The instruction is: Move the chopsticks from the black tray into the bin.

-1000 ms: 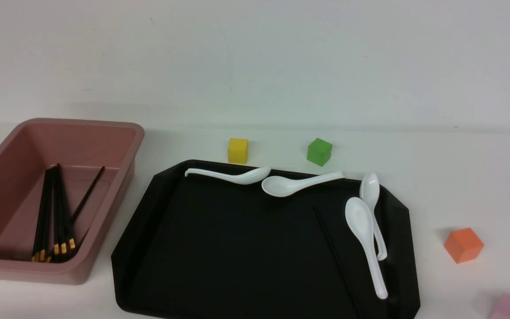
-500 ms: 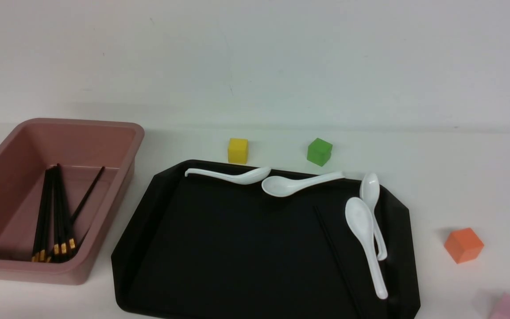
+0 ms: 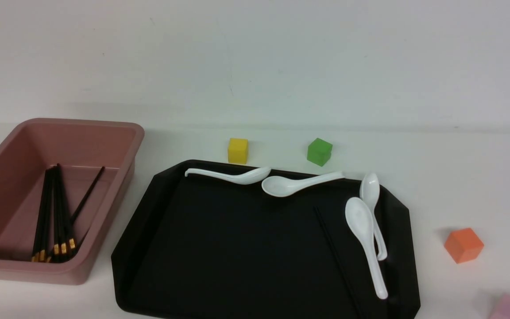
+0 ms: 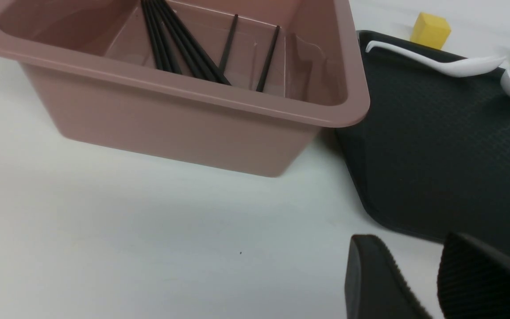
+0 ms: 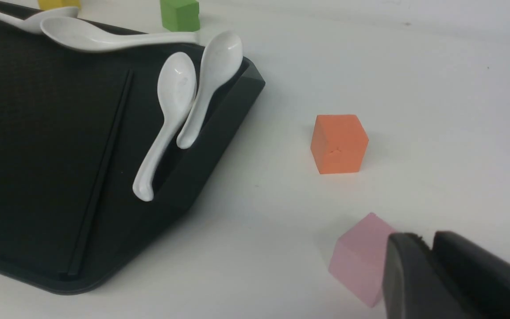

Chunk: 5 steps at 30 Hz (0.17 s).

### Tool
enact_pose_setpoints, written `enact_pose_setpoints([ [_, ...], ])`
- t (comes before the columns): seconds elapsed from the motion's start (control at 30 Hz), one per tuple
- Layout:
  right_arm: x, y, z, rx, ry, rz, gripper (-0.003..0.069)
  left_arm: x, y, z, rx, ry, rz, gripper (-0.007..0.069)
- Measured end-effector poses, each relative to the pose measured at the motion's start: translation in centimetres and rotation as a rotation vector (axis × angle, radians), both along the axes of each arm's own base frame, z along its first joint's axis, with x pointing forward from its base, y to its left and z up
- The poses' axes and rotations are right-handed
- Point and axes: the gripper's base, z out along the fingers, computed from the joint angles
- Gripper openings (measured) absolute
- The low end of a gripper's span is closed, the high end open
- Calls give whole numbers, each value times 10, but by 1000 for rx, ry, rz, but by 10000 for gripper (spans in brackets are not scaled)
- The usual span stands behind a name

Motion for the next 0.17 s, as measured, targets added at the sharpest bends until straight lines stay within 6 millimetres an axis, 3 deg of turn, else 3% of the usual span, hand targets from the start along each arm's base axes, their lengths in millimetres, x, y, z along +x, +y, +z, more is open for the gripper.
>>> enact_pose_setpoints([
  [0.17,0,0,0,0,0,0,108,0,0,0,0,0,0,238],
])
